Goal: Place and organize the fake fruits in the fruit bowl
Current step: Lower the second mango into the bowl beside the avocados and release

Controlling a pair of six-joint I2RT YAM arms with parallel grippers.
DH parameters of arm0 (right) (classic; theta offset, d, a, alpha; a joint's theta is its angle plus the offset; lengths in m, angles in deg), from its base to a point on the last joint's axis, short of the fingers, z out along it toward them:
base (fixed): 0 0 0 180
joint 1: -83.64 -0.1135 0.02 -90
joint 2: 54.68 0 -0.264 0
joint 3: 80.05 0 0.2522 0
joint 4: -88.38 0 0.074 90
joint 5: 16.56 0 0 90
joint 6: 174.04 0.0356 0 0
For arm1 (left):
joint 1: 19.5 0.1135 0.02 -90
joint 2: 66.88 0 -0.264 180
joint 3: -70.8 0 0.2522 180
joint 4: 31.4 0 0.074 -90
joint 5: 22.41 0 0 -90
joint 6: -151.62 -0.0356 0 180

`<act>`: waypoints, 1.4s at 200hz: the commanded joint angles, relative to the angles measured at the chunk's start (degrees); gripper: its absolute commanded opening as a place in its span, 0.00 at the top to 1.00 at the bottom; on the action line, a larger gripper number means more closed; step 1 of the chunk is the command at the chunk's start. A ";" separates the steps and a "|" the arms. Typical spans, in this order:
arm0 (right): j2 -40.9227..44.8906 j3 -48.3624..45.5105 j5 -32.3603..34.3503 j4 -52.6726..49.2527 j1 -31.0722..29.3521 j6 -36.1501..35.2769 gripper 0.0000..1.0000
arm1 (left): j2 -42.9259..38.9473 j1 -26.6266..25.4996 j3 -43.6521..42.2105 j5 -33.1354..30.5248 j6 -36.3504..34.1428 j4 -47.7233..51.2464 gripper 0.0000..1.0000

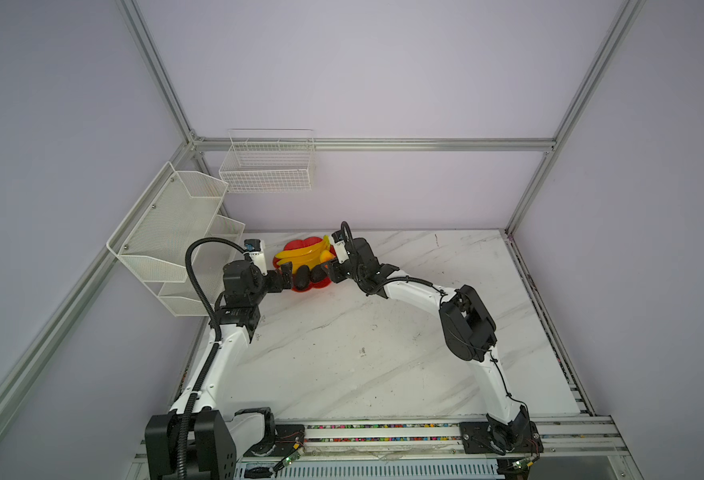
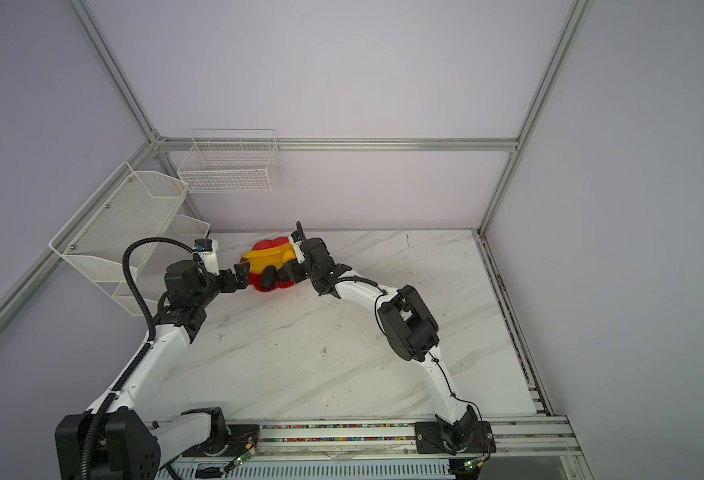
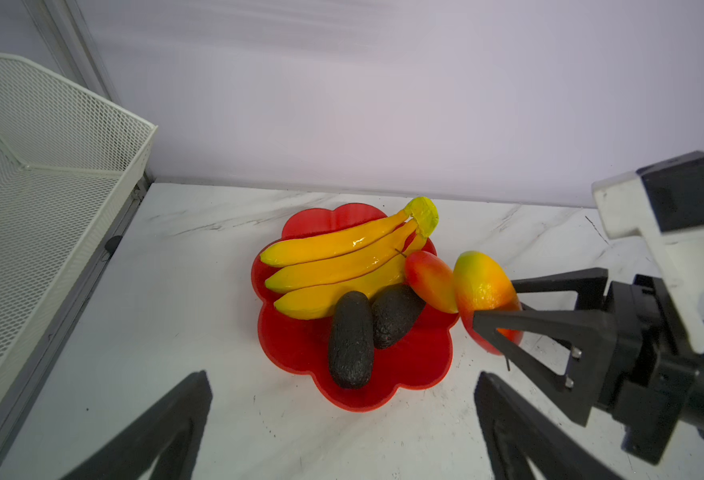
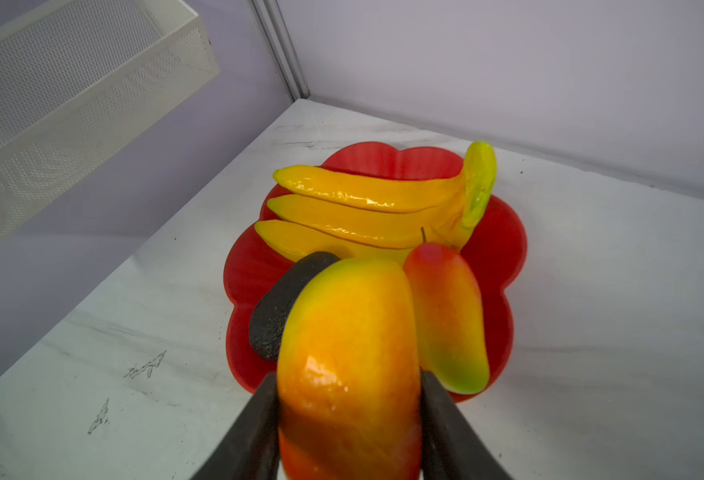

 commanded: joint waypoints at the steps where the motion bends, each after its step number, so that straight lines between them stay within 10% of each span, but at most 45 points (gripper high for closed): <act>1: -0.90 1.38 -1.94 2.78 -0.75 -3.26 0.53 | 0.11 0.96 -2.22 1.29 3.48 -3.61 0.00; 156: -10.10 6.28 -1.16 6.12 -1.70 -5.88 0.49 | -0.15 1.19 -2.85 1.12 3.48 -3.59 0.00; 280: -8.49 8.15 1.62 4.46 -1.74 -7.17 0.21 | 0.12 1.24 -2.65 1.92 3.48 -3.66 0.00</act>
